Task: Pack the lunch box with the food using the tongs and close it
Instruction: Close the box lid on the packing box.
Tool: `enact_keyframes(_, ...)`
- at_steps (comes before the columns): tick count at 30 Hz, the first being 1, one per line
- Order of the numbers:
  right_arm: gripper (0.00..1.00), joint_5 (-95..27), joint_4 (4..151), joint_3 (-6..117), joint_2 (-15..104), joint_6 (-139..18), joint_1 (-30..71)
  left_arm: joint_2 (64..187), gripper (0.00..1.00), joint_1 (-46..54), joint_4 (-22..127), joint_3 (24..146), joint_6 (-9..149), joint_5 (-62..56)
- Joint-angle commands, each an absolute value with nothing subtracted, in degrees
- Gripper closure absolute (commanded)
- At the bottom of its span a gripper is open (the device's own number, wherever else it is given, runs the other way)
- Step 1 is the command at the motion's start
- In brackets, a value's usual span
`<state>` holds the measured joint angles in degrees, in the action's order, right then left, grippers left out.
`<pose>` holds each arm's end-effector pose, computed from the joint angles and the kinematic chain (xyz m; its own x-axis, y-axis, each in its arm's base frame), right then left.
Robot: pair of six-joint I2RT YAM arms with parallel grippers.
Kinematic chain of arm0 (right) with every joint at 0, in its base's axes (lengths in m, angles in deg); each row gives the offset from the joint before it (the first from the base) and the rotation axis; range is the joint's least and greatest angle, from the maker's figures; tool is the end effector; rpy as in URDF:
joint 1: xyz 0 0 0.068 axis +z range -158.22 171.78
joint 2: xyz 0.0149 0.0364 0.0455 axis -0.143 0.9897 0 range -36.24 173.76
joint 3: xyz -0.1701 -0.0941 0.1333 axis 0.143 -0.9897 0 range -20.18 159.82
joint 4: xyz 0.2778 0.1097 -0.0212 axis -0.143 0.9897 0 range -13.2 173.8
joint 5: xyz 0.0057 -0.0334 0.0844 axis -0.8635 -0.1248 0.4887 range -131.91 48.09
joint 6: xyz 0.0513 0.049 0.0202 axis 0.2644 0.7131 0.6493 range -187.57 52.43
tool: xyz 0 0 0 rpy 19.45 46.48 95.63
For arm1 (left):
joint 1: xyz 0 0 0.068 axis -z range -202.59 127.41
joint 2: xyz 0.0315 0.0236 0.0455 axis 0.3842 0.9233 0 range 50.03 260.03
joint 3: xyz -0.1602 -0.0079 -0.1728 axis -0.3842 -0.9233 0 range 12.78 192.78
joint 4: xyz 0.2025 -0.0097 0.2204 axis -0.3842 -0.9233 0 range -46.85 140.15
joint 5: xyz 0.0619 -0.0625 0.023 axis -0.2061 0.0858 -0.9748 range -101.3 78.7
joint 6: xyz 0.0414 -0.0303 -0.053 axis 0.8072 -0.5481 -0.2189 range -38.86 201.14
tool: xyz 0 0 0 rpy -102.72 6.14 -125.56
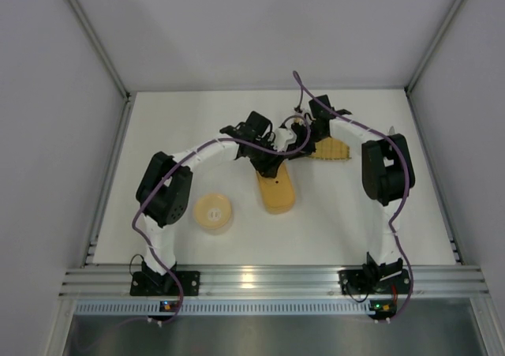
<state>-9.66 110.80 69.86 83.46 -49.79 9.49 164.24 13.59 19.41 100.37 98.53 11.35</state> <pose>0.4331 0.1729 0.1073 -0.9603 -0.0356 -0.2766 -0.1991 0.7817 0.5910 0.3612 -0.2937 0.1348 -0.4356 0.6604 -0.6116 0.8831 0.4452 -0.1482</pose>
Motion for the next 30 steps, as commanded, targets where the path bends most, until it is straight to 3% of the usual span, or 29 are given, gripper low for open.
enact_keyframes(1,0.75,-8.69,112.22,72.10,80.92,-50.70,8.65,163.15,0.44,14.59,18.77,97.60,99.68,8.13)
enact_keyframes(11,0.72,-7.46,112.22,71.75,79.51,-50.43,6.46,159.89,0.33,16.34,18.42,97.86,102.85,7.24)
enact_keyframes(30,0.64,-3.50,113.80,69.91,76.26,-52.27,2.24,157.87,0.31,20.03,18.24,95.23,103.64,5.85)
